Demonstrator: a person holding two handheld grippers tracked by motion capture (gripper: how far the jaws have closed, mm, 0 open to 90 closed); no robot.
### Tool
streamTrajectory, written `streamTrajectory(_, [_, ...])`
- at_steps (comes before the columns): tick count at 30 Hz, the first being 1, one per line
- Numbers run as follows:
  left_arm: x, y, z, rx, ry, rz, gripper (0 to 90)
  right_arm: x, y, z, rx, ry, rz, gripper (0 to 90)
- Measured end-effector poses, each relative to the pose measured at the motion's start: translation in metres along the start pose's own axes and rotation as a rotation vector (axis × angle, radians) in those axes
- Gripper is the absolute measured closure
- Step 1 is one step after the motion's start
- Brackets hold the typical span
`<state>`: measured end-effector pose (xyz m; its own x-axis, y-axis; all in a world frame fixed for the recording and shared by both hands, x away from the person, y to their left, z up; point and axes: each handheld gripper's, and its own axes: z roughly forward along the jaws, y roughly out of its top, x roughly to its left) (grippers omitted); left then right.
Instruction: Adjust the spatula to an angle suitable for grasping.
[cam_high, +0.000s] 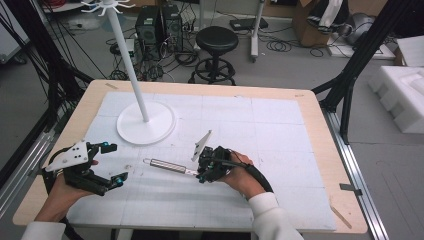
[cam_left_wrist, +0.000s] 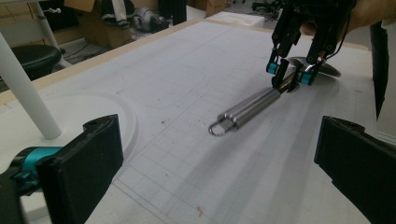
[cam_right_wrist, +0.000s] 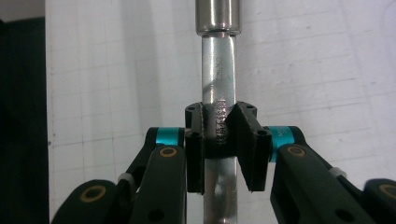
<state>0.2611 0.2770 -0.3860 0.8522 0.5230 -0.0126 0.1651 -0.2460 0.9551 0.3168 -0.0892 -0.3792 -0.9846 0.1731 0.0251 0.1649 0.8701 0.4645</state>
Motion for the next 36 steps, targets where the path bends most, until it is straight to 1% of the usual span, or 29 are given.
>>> streamTrajectory(4, [0.0, 0.0, 0.0, -0.004, -0.005, 0.0, 1.7, -0.003, -0.003, -0.01, -0.038, 0.002, 0.011, 75.0])
streamTrajectory(5, [0.0, 0.0, 0.0, -0.004, -0.004, -0.003, 1.7, -0.004, -0.003, -0.013, -0.041, 0.0, 0.009, 75.1])
streamTrajectory(7, [0.001, 0.0, -0.001, -0.006, -0.003, -0.003, 1.7, -0.005, -0.006, -0.017, -0.074, -0.002, 0.013, 75.0])
streamTrajectory(8, [0.001, 0.0, -0.001, -0.005, -0.002, -0.003, 1.7, -0.006, -0.007, -0.02, -0.079, 0.001, 0.016, 75.0])
streamTrajectory(9, [0.001, 0.0, -0.001, -0.005, -0.002, -0.003, 1.7, -0.007, -0.008, -0.023, -0.095, -0.004, 0.008, 75.0])
streamTrajectory(13, [0.002, 0.0, 0.0, -0.002, 0.001, -0.004, 1.7, -0.009, -0.012, -0.035, -0.142, 0.008, 0.027, 75.1])
streamTrajectory(14, [0.002, 0.0, 0.0, -0.002, -0.001, -0.002, 1.7, -0.009, -0.013, -0.037, -0.162, 0.003, 0.025, 75.1])
streamTrajectory(15, [0.002, 0.0, 0.0, -0.002, -0.001, -0.002, 1.7, -0.009, -0.013, -0.037, -0.162, 0.003, 0.025, 75.1])
streamTrajectory(16, [0.002, 0.0, 0.0, 0.002, -0.001, -0.001, 1.7, -0.011, -0.015, -0.044, -0.201, 0.009, 0.025, 75.0])
streamTrajectory(17, [0.002, 0.0, 0.0, 0.002, -0.001, -0.001, 1.7, -0.011, -0.015, -0.044, -0.201, 0.009, 0.025, 75.0])
streamTrajectory(18, [0.002, 0.0, 0.001, 0.003, 0.0, -0.001, 1.7, -0.011, -0.017, -0.049, -0.236, 0.016, 0.027, 75.0])
streamTrajectory(20, [0.002, 0.0, 0.0, 0.005, 0.001, -0.002, 1.7, -0.012, -0.018, -0.054, -0.266, 0.021, 0.019, 75.1])
streamTrajectory(22, [0.002, 0.0, 0.0, 0.001, 0.001, -0.004, 1.7, -0.014, -0.019, -0.058, -0.309, 0.025, 0.012, 75.0])
streamTrajectory(23, [0.002, 0.0, 0.0, 0.001, 0.001, -0.004, 1.7, -0.014, -0.019, -0.058, -0.309, 0.025, 0.012, 75.0])
streamTrajectory(24, [0.002, 0.0, 0.0, 0.002, 0.002, -0.005, 1.7, -0.015, -0.019, -0.062, -0.336, 0.024, 0.009, 75.0])
streamTrajectory(29, [0.002, 0.0, 0.0, 0.003, 0.002, -0.002, 1.7, -0.016, -0.021, -0.072, -0.4, 0.035, -0.002, 75.0])
streamTrajectory(30, [0.002, 0.0, 0.0, 0.003, 0.002, -0.004, 1.7, -0.017, -0.021, -0.074, -0.415, 0.028, -0.008, 75.0])
streamTrajectory(31, [0.002, 0.0, 0.0, 0.003, 0.002, -0.004, 1.7, -0.017, -0.021, -0.074, -0.415, 0.028, -0.008, 75.0])
streamTrajectory(32, [0.002, 0.0, 0.0, 0.003, 0.001, -0.003, 1.7, -0.018, -0.02, -0.08, -0.443, 0.024, -0.015, 75.0])
streamTrajectory(33, [0.002, 0.0, 0.0, 0.003, 0.001, -0.003, 1.7, -0.018, -0.02, -0.082, -0.451, 0.03, -0.007, 75.0])
streamTrajectory(34, [0.002, 0.0, 0.0, 0.003, 0.001, -0.003, 1.7, -0.019, -0.019, -0.085, -0.475, 0.022, -0.015, 75.0])
streamTrajectory(35, [0.002, 0.0, 0.0, 0.005, 0.002, -0.002, 1.7, -0.019, -0.018, -0.089, -0.488, 0.033, -0.01, 75.0])
streamTrajectory(36, [0.002, 0.0, 0.0, 0.005, 0.002, -0.002, 1.7, -0.019, -0.017, -0.092, -0.503, 0.028, -0.015, 75.0])
